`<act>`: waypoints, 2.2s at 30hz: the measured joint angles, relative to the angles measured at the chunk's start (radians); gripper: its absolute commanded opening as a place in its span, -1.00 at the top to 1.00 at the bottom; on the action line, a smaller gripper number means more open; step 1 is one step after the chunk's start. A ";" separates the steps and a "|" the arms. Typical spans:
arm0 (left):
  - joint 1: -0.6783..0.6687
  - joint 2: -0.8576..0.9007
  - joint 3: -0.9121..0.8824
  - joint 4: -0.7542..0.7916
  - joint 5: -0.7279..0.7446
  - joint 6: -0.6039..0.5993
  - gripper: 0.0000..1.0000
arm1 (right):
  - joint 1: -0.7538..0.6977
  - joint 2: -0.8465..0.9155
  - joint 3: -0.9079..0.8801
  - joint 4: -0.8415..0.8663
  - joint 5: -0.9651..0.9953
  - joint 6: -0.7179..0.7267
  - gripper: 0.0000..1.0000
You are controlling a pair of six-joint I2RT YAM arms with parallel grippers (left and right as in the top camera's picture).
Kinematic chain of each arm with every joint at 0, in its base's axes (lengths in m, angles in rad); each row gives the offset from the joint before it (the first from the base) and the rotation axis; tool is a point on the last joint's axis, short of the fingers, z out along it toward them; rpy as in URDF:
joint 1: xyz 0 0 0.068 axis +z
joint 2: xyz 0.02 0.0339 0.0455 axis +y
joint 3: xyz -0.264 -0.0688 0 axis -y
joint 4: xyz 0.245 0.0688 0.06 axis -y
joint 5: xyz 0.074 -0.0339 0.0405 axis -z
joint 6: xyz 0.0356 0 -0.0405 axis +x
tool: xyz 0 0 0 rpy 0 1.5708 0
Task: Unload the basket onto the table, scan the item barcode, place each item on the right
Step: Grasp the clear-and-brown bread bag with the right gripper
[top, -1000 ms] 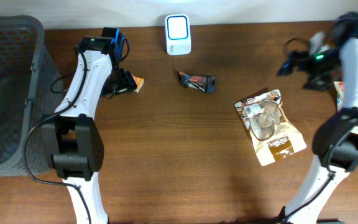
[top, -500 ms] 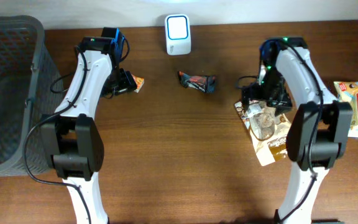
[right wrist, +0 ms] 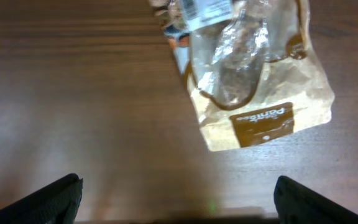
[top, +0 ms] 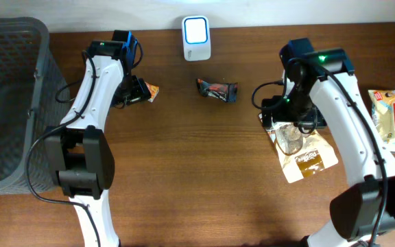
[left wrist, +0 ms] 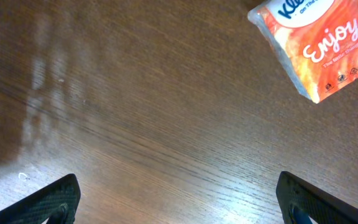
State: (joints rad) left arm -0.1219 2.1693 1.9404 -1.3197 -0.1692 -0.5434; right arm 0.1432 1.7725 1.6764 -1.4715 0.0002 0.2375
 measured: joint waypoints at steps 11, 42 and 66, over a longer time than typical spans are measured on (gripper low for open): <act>0.000 0.000 0.000 0.000 0.000 0.000 -0.98 | -0.367 0.003 -0.222 0.434 -0.122 -0.070 -0.98; 0.000 0.000 0.000 0.000 0.000 0.000 -0.98 | -0.426 0.005 -0.580 0.732 -0.176 -0.073 -0.46; 0.000 0.000 0.000 0.001 0.000 0.000 -0.98 | -0.419 0.065 -0.441 0.492 -0.288 -0.034 0.92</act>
State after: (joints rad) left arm -0.1219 2.1693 1.9404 -1.3190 -0.1692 -0.5434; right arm -0.2760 1.8374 1.2358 -0.9798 -0.2874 0.2031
